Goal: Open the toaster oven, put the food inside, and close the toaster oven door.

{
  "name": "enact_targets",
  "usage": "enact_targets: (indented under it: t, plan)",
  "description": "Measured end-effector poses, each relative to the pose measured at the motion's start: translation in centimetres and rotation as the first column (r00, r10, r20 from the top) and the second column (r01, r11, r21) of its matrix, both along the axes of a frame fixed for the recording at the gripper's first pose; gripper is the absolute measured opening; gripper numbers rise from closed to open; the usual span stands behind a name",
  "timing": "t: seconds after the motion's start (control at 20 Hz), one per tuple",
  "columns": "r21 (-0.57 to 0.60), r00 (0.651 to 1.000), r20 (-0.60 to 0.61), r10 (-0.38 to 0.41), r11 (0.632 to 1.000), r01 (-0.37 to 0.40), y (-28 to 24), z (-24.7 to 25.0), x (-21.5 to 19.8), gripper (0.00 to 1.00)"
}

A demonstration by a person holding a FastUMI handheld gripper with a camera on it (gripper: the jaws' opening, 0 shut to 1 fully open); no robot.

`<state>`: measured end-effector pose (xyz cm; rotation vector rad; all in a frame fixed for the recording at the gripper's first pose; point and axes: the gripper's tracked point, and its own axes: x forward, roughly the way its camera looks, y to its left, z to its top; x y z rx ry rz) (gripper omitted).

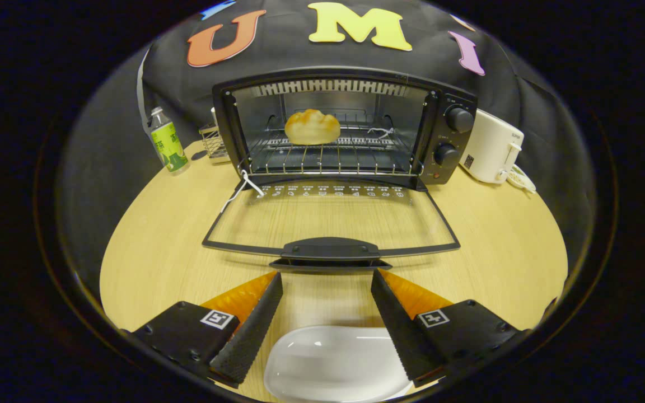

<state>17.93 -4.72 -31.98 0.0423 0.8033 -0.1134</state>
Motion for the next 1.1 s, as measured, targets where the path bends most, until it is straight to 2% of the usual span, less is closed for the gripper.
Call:
enact_targets:
  t: [0.5, 0.95, 1.1]
  plan:
    - [-0.054, 0.998, 0.052, -0.023, 0.998, 0.026, -0.3, 1.2, 1.2, 1.0]
    - [-0.079, 0.985, 0.173, -0.018, 0.996, 0.032, -0.2, 6.1, 2.2, 1.0]
    - [-0.13, 0.978, 0.206, 0.017, 0.991, 0.01, -0.2, 8.1, 3.0, 1.0]
